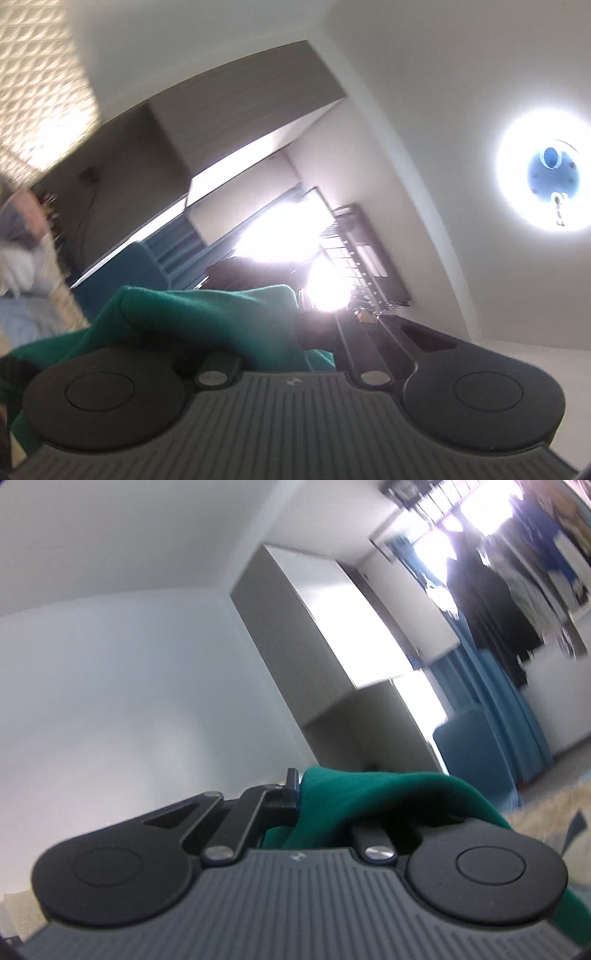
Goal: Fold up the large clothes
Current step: 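Raise both grippers high, shaking the held sweatshirt out, then lower the spread sweatshirt onto the quilt and open both grippers, then grasp the hood with the right gripper and lift it, straightening the sweatshirt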
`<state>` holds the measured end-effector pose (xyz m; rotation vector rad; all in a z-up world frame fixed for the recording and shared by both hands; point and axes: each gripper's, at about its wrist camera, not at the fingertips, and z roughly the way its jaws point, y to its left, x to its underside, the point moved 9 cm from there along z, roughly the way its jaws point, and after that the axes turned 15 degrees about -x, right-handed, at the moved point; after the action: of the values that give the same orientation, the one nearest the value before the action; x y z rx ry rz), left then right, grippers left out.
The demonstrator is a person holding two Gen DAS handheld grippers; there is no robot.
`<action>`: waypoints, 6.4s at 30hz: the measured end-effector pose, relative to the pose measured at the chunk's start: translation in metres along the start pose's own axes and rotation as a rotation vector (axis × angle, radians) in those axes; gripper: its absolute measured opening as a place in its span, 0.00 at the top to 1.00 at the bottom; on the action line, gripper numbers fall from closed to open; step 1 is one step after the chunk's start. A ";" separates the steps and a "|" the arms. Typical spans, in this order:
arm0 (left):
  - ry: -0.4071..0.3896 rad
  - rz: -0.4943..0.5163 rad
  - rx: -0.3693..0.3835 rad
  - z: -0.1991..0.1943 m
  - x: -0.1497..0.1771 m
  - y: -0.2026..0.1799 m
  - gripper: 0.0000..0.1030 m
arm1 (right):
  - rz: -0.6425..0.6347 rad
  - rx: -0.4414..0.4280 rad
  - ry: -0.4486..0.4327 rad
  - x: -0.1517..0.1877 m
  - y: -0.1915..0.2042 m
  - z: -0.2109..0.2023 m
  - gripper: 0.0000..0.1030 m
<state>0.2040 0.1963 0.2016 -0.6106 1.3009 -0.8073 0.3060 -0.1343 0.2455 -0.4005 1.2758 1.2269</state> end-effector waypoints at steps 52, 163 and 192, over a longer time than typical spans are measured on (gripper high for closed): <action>0.619 0.312 -0.732 0.473 0.311 0.563 0.95 | 0.040 0.673 0.558 0.379 -0.492 0.111 0.90; 0.451 0.515 -0.571 0.174 0.327 0.375 0.34 | -0.105 0.599 0.576 0.381 -0.452 0.266 0.26; 0.343 0.600 -0.989 0.020 0.236 0.318 0.34 | 0.025 0.615 0.597 0.288 -0.194 -0.088 0.26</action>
<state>0.2954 0.1949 -0.1842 -0.7906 2.0616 0.3009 0.3749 -0.1435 -0.1057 -0.3016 2.0888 0.6849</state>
